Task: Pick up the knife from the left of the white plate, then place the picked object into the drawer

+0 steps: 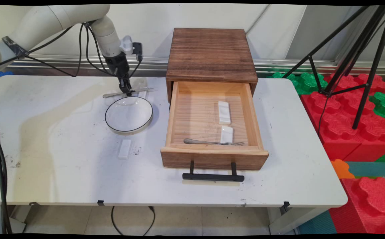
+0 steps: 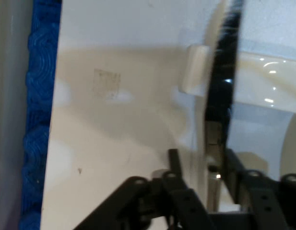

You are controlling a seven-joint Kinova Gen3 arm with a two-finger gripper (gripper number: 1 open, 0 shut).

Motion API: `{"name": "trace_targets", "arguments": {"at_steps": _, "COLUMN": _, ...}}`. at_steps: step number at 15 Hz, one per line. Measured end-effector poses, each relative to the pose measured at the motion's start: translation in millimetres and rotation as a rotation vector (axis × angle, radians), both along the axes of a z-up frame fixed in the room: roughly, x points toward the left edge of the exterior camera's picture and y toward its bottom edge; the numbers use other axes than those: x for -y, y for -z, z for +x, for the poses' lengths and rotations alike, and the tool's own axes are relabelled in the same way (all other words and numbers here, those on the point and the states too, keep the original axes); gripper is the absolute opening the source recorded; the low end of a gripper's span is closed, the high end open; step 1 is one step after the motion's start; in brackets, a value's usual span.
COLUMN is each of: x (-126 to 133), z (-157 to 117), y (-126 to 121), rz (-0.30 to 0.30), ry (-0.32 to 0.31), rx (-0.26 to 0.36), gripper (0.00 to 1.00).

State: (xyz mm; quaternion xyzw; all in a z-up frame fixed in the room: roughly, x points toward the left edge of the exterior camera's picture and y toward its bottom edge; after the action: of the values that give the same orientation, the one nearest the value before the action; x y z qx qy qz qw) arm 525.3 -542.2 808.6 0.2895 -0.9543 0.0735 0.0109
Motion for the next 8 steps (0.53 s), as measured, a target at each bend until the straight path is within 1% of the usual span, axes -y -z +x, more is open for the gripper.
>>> {"name": "trace_targets", "arguments": {"at_steps": 4, "x": -2, "z": -1, "y": 3, "rz": 0.003, "ry": -0.002, "rx": -0.008, "gripper": 0.00}}
{"name": "trace_targets", "arguments": {"at_steps": 7, "x": -4, "z": 0, "y": 1, "rz": -0.005, "ry": -0.018, "rx": -0.013, "gripper": 0.00}}
{"name": "trace_targets", "arguments": {"at_steps": 8, "x": -11, "z": 5, "y": 0, "rz": -0.011, "ry": -0.027, "rx": -0.015, "gripper": 0.00}}
